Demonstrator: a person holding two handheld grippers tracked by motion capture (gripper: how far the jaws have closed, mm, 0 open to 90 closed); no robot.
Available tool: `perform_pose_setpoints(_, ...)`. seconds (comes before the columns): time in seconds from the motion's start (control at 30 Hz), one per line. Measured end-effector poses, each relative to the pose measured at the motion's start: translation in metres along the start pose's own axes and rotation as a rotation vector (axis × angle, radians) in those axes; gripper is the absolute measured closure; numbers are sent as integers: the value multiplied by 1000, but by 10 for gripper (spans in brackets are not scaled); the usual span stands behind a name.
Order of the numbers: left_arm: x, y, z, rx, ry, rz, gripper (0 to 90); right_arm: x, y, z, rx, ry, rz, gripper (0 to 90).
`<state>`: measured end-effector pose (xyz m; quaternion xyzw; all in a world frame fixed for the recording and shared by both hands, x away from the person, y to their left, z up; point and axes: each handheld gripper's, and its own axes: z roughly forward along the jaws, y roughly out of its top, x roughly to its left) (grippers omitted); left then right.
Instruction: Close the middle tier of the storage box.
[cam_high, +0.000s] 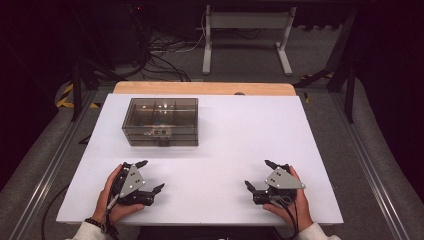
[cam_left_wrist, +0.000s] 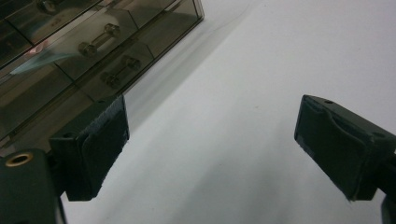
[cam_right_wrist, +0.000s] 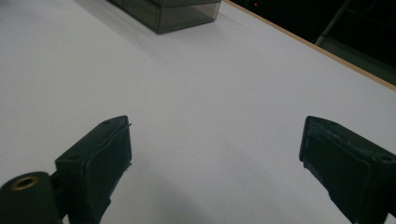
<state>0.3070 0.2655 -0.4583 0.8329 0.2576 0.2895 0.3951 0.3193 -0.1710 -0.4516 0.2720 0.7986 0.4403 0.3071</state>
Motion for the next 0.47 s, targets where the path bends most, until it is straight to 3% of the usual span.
perform_pose_setpoints(0.3, 0, 0, 3, 20, 3, 4, 114, 0, -1, 2, 7, -1, -5, 98)
perform_pose_setpoints(0.47, 0, 0, 6, 25, -1, -20, 103, 0, -1, 3, 9, -3, -1, 98)
